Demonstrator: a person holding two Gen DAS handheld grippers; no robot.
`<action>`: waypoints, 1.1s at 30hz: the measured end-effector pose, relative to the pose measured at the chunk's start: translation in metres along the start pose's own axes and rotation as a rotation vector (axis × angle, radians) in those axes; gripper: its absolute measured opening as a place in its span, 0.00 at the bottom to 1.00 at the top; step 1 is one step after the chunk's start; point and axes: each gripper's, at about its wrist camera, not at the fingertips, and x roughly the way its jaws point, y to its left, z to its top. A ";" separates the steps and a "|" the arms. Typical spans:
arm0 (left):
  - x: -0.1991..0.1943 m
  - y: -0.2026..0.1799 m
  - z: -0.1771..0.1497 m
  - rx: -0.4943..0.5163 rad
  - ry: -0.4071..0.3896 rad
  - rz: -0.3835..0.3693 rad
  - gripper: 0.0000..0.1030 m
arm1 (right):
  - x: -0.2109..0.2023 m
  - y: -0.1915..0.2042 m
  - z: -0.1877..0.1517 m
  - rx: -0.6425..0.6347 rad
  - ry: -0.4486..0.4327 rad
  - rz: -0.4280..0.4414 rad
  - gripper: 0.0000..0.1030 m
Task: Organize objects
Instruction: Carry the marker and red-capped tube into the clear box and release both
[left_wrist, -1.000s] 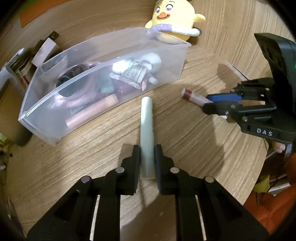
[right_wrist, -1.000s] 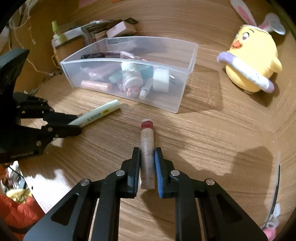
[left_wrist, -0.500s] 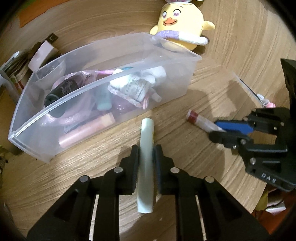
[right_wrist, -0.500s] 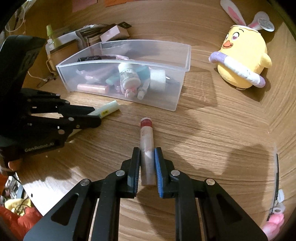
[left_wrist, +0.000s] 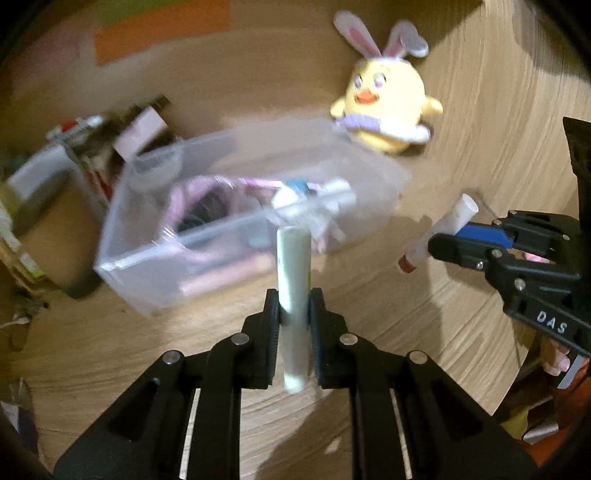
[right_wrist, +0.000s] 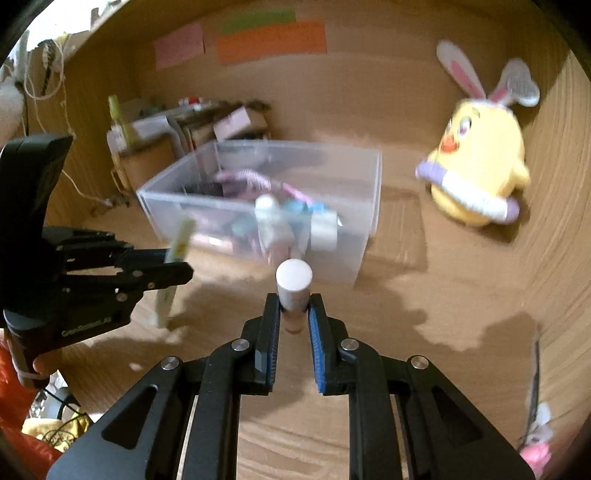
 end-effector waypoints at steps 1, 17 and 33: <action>-0.004 0.002 0.003 -0.005 -0.014 0.005 0.14 | -0.004 0.001 0.005 -0.004 -0.017 -0.002 0.14; -0.027 0.027 0.062 -0.060 -0.165 0.042 0.14 | -0.016 0.000 0.073 -0.022 -0.180 -0.033 0.14; 0.030 0.038 0.100 -0.108 -0.072 -0.015 0.14 | 0.064 -0.016 0.087 -0.022 -0.014 -0.051 0.14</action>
